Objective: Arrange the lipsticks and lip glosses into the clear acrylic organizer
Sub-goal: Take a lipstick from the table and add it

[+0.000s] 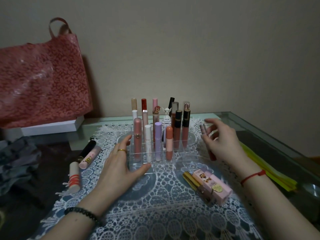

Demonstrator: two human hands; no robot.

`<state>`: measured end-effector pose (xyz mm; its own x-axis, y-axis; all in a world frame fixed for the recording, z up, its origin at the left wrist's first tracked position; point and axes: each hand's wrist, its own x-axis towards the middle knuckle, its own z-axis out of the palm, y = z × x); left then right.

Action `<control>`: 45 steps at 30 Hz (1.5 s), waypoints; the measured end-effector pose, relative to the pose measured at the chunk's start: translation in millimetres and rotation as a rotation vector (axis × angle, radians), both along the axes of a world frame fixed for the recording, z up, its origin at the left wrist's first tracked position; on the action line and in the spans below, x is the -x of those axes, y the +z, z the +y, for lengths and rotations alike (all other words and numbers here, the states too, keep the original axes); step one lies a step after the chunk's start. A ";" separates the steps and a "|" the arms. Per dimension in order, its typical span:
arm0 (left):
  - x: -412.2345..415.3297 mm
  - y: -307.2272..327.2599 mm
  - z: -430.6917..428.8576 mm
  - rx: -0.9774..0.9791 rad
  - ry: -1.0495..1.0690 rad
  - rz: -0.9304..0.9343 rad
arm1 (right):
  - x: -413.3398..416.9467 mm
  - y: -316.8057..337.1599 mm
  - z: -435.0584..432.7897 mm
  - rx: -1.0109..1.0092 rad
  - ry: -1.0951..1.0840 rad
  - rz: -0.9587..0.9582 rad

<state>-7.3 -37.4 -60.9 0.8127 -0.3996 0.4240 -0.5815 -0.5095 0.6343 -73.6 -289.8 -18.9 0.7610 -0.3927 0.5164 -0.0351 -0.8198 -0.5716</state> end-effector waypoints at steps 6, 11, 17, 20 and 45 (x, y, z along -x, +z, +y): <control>1.0 -0.4 0.7 -0.007 -0.002 -0.002 | 6.1 14.5 16.8 -0.267 0.129 -0.367; 1.8 1.3 -0.4 -0.012 0.010 -0.015 | 2.9 16.1 37.7 -0.435 0.327 -0.387; 2.5 2.7 -1.1 -0.010 0.003 0.004 | -3.1 11.6 46.5 -0.490 0.412 -0.367; 3.1 3.3 -0.9 -0.007 -0.004 0.002 | -7.5 9.4 46.7 -0.473 0.412 -0.336; 2.2 3.1 -0.9 -0.015 0.005 -0.019 | -16.8 -8.1 45.0 -0.378 0.345 -0.166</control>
